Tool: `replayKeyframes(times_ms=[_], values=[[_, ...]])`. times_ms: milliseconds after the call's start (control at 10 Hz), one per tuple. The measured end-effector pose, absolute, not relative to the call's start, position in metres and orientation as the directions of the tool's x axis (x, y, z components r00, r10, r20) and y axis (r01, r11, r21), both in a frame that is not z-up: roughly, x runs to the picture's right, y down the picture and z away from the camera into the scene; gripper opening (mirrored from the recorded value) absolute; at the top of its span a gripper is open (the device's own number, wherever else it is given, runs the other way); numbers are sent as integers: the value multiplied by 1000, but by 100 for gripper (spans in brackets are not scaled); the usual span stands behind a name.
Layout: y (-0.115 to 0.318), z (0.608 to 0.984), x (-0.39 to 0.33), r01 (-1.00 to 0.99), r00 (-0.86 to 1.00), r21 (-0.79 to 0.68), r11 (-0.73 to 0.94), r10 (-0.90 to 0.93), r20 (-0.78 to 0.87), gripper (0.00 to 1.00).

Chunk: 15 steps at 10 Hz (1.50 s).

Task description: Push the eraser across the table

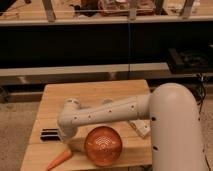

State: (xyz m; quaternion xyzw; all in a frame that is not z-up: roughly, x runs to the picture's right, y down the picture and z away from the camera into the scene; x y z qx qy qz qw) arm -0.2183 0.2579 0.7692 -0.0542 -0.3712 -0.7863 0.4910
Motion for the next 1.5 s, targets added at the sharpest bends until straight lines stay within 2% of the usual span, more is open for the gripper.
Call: replayKeyframes(times_ms=[100,200,1500], values=[[256,769,-218,814,-510,527,-244,-734,448,3],[255,769,-218,816,-508,523,-245,-736,447,0],[252,785,-211,841,-496,465,-277,-738,457,0]])
